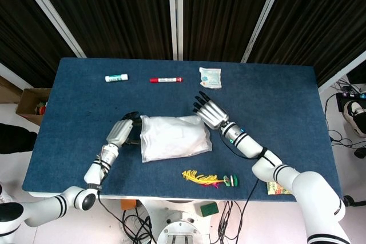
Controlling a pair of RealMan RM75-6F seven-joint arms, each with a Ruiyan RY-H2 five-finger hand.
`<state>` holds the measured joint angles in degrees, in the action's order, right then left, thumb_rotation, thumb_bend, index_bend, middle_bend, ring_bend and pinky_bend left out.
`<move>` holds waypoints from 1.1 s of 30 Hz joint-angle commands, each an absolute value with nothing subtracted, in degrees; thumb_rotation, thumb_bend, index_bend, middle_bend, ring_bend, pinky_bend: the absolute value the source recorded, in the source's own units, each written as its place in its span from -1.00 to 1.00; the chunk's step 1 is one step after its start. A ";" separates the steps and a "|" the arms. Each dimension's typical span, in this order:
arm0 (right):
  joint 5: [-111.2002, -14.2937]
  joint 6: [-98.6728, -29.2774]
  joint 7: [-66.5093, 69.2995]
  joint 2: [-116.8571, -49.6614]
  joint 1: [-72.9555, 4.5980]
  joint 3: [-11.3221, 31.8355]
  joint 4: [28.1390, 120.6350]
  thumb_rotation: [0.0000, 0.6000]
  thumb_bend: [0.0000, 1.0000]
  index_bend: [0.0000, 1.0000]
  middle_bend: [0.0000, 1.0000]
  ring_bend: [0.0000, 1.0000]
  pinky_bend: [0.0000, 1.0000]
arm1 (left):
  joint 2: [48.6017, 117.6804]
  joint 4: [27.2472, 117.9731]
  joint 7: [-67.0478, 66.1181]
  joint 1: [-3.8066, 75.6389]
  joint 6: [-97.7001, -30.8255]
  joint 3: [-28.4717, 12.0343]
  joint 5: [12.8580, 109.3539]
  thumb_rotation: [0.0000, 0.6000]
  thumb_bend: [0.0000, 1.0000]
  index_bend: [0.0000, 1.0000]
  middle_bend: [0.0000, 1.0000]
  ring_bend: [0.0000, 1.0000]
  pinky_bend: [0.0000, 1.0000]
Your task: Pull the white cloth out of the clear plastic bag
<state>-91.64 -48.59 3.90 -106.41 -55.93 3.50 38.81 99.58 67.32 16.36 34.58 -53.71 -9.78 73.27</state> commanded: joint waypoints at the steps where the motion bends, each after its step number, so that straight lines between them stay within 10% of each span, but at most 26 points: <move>1: -92.03 -49.22 5.48 -107.80 -55.85 2.72 36.67 1.00 -0.23 0.11 -0.36 -0.75 -0.77 | 99.56 67.35 16.26 34.56 -53.69 -9.73 73.26 1.00 0.03 0.58 -0.28 -0.82 -0.83; 12: -91.82 -53.64 9.96 -110.40 -54.12 2.34 30.26 1.00 -0.07 0.65 -0.12 -0.58 -0.64 | 98.52 68.51 15.94 33.81 -55.21 -9.96 73.38 1.00 0.03 0.58 -0.29 -0.82 -0.83; 33: -88.04 -57.79 11.44 -96.89 -42.53 0.80 33.09 1.00 0.00 0.65 -0.10 -0.57 -0.62 | 88.28 75.31 13.89 25.85 -63.49 -9.72 70.87 1.00 0.03 0.57 -0.30 -0.82 -0.83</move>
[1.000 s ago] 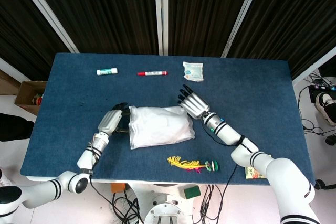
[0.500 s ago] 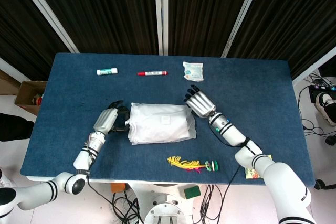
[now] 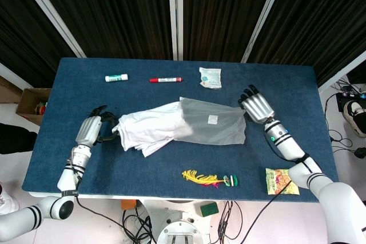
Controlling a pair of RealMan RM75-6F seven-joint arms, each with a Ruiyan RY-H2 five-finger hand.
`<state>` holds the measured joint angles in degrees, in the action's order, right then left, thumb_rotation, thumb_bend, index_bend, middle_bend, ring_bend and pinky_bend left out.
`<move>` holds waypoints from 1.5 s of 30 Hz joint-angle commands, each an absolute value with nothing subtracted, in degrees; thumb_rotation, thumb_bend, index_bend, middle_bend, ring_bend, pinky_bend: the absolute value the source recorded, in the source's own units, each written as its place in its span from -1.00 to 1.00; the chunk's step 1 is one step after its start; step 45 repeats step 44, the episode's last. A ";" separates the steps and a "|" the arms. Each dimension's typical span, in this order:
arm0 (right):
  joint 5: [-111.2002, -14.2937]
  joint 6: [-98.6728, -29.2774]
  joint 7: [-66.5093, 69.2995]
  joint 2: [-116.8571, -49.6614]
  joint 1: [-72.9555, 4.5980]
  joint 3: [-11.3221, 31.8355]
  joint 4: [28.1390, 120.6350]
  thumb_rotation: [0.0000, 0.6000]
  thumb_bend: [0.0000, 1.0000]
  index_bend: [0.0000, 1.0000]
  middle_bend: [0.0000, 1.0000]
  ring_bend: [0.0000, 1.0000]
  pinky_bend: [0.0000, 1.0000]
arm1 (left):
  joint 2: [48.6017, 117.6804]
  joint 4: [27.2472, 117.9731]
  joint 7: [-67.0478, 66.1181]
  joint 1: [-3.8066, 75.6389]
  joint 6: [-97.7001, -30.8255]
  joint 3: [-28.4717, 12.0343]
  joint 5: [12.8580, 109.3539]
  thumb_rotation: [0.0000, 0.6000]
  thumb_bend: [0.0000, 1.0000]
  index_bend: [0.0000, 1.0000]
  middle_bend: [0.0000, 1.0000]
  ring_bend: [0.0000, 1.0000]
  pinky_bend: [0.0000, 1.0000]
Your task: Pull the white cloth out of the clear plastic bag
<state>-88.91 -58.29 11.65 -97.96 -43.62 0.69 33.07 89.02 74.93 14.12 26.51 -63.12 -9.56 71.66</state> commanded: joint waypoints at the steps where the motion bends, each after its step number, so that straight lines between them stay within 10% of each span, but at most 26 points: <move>1: -87.78 -57.64 11.50 -96.59 -42.17 0.85 33.03 1.00 0.00 0.65 -0.10 -0.57 -0.62 | 87.98 75.38 13.80 25.58 -63.64 -9.83 70.55 1.00 0.03 0.57 -0.30 -0.82 -0.83; 13: -85.61 -54.72 10.81 -96.24 -39.90 1.54 31.39 1.00 0.00 0.53 -0.15 -0.60 -0.63 | 86.06 76.51 13.04 23.51 -64.45 -10.47 68.69 1.00 0.03 0.55 -0.31 -0.82 -0.83; 20: -82.02 -51.34 8.10 -89.14 -38.74 3.49 47.10 1.00 -0.55 -0.99 -0.91 -1.00 -1.00 | 81.44 82.46 10.24 23.22 -62.07 -9.39 68.19 1.00 -0.61 -0.68 -0.79 -0.97 -0.84; 30: -78.27 -65.17 6.15 -68.45 -28.17 5.81 78.15 1.00 -0.57 -1.00 -0.84 -1.00 -0.99 | 69.98 92.66 -3.39 16.65 -75.43 -8.09 69.83 1.00 -0.91 -0.67 -0.76 -0.97 -0.84; 45: -80.65 -84.79 11.66 -59.67 -11.76 3.29 89.33 1.00 -0.52 -0.96 -0.61 -0.88 -0.71 | 61.73 98.05 -5.30 5.00 -89.17 -2.25 76.44 1.00 -0.91 -0.59 -0.72 -0.97 -0.84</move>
